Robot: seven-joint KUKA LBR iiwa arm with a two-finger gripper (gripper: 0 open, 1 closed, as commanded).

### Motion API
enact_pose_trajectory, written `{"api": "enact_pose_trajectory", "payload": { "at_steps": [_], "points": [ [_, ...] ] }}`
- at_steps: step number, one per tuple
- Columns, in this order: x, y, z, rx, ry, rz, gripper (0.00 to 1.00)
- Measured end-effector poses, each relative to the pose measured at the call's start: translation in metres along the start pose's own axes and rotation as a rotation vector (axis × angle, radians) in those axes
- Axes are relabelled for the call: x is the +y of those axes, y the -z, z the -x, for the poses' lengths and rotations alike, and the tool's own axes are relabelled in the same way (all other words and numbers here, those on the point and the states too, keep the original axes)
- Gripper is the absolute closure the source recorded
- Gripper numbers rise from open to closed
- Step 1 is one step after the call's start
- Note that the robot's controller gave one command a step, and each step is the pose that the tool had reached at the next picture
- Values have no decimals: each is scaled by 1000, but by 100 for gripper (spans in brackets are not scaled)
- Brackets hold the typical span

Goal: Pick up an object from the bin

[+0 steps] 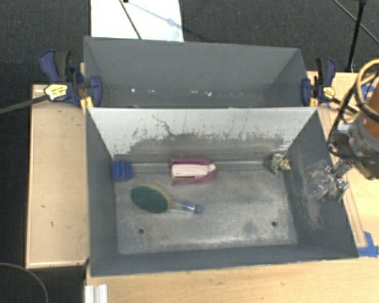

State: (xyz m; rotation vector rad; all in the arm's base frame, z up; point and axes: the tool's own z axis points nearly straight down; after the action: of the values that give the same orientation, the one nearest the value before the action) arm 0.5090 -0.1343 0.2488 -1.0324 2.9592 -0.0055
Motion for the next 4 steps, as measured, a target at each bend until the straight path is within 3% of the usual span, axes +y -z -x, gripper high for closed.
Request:
{"api": "enact_pose_trajectory", "payload": {
  "at_steps": [1, 2, 3, 4],
  "points": [
    [35, -54, 5, 5, 285, 9, 100],
    [7, -85, -20, 6, 443, 10, 100],
    [-15, 15, 21, 0, 764, 4, 100],
    [-11, -65, 18, 3, 788, 16, 100]
  ]
}}
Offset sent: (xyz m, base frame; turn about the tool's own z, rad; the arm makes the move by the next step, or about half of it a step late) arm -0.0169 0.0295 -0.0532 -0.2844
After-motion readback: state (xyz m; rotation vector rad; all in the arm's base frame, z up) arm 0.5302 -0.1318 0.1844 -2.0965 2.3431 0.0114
